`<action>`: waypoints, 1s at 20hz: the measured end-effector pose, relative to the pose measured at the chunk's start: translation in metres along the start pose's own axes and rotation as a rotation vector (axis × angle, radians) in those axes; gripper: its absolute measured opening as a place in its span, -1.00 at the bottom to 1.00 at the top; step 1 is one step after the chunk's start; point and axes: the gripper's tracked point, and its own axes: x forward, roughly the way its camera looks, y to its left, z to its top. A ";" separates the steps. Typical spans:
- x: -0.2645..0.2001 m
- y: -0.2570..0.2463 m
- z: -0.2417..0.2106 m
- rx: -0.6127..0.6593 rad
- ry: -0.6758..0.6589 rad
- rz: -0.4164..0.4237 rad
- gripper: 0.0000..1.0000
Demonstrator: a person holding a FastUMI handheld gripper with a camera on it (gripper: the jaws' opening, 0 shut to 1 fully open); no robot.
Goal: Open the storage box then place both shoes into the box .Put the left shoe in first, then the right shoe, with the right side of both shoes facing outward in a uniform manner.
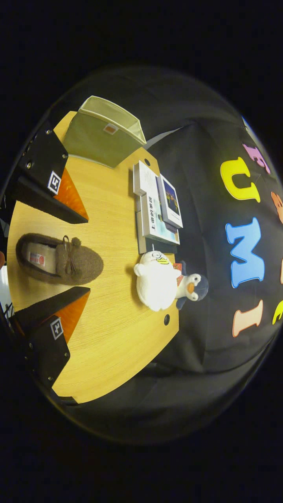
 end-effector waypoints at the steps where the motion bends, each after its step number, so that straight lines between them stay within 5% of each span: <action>1: 0.003 -0.005 -0.006 -0.006 0.011 -0.002 0.96; 15: 0.029 -0.037 -0.070 -0.061 0.147 0.017 0.96; 20: 0.037 -0.043 -0.091 -0.048 0.219 0.017 0.80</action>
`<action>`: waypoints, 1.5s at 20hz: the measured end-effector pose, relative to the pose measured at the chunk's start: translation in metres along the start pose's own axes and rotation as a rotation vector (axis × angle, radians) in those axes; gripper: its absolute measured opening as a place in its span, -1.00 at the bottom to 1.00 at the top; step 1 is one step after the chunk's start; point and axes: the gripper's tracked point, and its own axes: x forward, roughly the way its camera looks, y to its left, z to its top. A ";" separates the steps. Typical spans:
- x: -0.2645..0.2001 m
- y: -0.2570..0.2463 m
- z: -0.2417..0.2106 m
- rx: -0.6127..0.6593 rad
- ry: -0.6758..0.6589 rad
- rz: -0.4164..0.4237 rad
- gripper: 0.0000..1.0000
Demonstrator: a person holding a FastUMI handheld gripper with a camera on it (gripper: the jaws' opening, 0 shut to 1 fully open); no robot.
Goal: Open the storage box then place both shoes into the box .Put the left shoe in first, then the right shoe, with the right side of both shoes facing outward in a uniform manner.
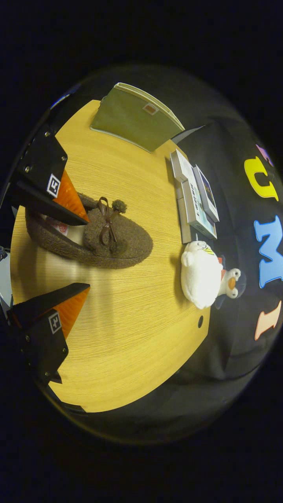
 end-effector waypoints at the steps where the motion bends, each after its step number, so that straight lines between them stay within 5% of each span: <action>1: 0.003 -0.005 -0.006 -0.007 0.025 -0.017 0.79; 3: 0.003 0.005 -0.005 0.032 0.035 0.022 0.75; 4: 0.007 0.005 -0.007 0.041 0.043 0.027 0.50; 7: 0.007 0.010 -0.005 0.063 0.053 0.049 0.46; 9: 0.009 0.014 -0.006 0.111 0.064 0.048 -0.21; 11: 0.009 0.007 -0.006 0.113 0.081 0.003 -0.32; 13: 0.004 0.002 0.000 0.215 0.072 -0.012 -0.97; 18: -0.002 0.018 0.007 0.364 0.085 0.026 -0.97; 30: -0.065 0.099 0.082 0.389 -0.032 0.082 -0.97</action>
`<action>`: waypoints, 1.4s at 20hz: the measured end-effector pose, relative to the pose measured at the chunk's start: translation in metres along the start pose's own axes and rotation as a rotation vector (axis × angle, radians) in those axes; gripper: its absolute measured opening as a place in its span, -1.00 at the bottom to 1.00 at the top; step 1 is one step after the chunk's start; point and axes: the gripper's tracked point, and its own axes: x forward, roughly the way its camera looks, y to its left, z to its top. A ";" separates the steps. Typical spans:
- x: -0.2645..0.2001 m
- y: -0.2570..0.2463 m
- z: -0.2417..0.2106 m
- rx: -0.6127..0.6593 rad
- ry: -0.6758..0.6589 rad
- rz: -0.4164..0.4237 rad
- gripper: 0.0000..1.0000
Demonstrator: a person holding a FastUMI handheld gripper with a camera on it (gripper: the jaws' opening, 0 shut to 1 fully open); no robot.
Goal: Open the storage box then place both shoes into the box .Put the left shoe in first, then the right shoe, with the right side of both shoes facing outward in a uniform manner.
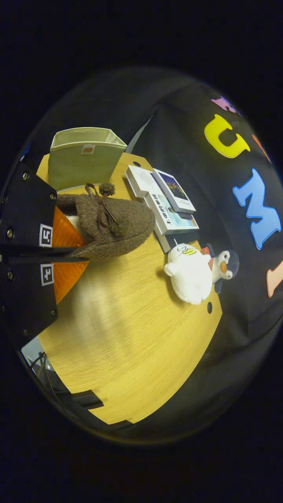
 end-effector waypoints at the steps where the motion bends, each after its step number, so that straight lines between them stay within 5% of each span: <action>1: -0.004 0.010 0.002 -0.004 -0.007 0.006 -0.97; 28: 0.023 0.282 -0.033 -0.137 0.040 0.224 -0.97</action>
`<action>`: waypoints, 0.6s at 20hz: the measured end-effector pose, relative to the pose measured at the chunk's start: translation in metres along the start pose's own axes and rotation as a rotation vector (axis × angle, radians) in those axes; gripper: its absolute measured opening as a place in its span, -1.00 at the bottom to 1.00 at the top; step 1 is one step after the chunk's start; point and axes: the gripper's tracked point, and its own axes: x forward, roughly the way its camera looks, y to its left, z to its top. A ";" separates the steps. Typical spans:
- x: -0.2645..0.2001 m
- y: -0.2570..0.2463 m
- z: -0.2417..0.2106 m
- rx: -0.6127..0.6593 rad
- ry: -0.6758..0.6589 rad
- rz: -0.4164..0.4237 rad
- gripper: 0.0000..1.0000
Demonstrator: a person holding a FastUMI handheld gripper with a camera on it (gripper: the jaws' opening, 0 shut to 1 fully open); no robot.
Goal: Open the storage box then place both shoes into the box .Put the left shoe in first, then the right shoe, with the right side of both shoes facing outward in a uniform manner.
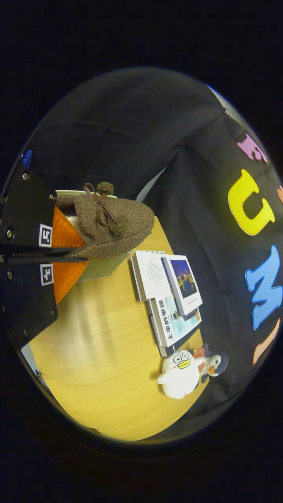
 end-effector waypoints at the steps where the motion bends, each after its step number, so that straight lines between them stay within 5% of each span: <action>1: 0.007 0.007 -0.005 -0.007 0.009 0.002 -0.97; 11: 0.049 0.017 -0.042 -0.054 0.030 -0.078 -0.97; 12: 0.044 0.019 -0.038 -0.061 -0.001 -0.075 -0.62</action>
